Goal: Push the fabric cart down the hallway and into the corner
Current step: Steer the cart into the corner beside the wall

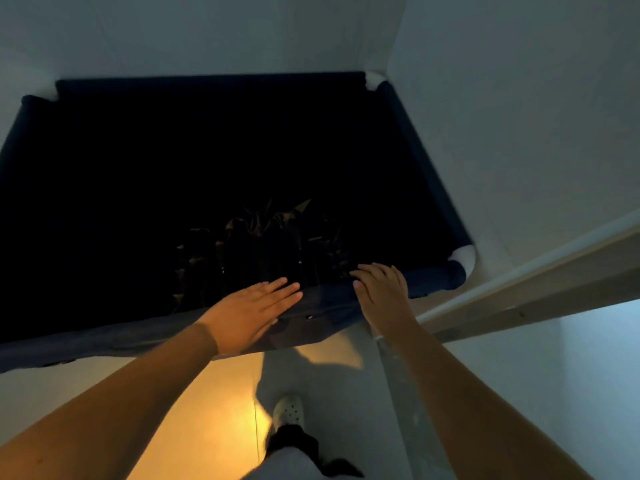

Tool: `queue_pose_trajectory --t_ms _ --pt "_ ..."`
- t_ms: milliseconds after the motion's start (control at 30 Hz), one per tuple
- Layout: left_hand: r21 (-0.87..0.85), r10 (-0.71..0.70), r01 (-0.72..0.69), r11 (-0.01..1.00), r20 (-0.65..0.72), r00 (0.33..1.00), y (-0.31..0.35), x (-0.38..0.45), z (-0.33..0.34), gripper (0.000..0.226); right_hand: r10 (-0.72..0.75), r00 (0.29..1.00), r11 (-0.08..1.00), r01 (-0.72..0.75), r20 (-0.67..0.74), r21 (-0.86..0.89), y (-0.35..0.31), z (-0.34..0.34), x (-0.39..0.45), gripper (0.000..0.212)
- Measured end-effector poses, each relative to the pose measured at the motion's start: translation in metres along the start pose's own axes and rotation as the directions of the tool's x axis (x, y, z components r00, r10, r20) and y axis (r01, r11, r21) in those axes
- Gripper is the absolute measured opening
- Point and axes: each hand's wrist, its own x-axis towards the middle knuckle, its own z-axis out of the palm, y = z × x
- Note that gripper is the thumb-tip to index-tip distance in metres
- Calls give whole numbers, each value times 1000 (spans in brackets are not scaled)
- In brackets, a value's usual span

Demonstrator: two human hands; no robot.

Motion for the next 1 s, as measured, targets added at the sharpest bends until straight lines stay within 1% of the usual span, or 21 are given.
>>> queue_pose_trajectory --t_ms 133,267,433,600,700,800,900,1000 --pt "5 173 -173 985 3 985 6 42 -7 59 17 1000 1000 -17 19 8 6 2 5 34" --pt "17 246 -247 969 34 969 19 73 -15 59 31 996 999 -33 80 25 9 2 10 37" --pt "-25 279 -278 960 42 959 19 75 -19 56 30 999 999 -31 14 23 10 5 7 36" --pt "-88 240 -239 967 4 971 18 79 -13 56 5 999 1000 -5 -50 17 11 9 6 46" --pt "-141 227 -227 964 -11 974 17 79 -11 56 -1 998 1000 3 -61 18 12 11 5 47" --pt "-159 235 -235 959 -19 972 15 79 -11 56 12 998 1000 -13 -59 -18 11 11 7 45" --pt "-109 220 -220 969 -7 975 16 76 -11 57 43 999 999 -43 -10 -30 7 9 7 37" --pt "-81 159 -158 984 9 987 19 67 -12 56 56 997 997 -53 58 -50 0 3 3 38"
